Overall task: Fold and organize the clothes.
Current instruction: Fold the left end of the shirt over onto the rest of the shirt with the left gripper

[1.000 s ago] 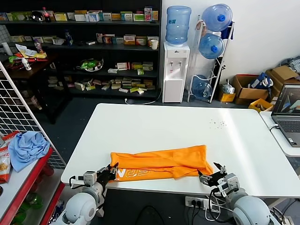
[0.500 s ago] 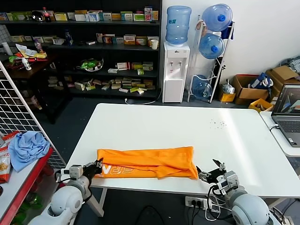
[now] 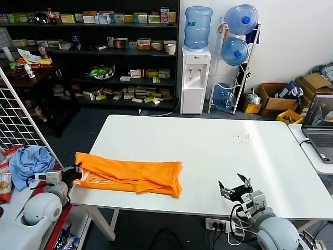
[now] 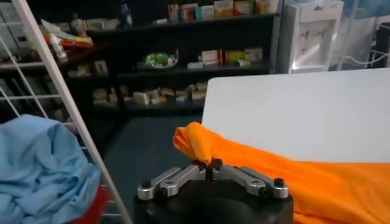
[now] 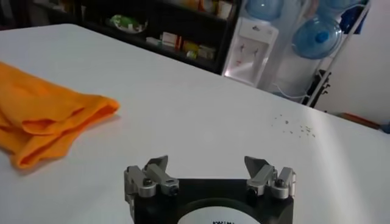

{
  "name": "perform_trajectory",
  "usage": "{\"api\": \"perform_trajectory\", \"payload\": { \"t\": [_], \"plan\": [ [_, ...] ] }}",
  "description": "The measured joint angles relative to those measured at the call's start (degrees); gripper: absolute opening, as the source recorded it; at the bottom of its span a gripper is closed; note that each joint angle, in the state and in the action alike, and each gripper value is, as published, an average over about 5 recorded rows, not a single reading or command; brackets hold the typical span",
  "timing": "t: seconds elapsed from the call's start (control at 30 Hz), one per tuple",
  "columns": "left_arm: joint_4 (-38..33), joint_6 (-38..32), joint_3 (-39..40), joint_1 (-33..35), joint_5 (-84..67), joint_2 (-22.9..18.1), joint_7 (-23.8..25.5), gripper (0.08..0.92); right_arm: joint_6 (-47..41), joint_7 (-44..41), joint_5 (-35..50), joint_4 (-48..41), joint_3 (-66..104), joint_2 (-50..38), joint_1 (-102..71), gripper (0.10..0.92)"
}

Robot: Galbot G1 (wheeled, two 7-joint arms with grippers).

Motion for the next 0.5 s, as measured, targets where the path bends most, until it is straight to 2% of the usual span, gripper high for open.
{"api": "perform_trajectory", "payload": {
  "t": [0.27, 0.5],
  "plan": [
    [-4.61, 0.92, 0.34, 1.12, -0.99, 1.01, -2.16, 0.112, 5.32, 2.85, -3.92, -0.07, 1.11, 1.44, -0.70, 0.823],
    [-11.40, 2.29, 3.51, 2.66, -2.63, -1.44, -4.75, 0.112, 8.36, 4.66, -5.45, 0.29, 2.74, 1.99, -1.99, 0.823]
  ]
}}
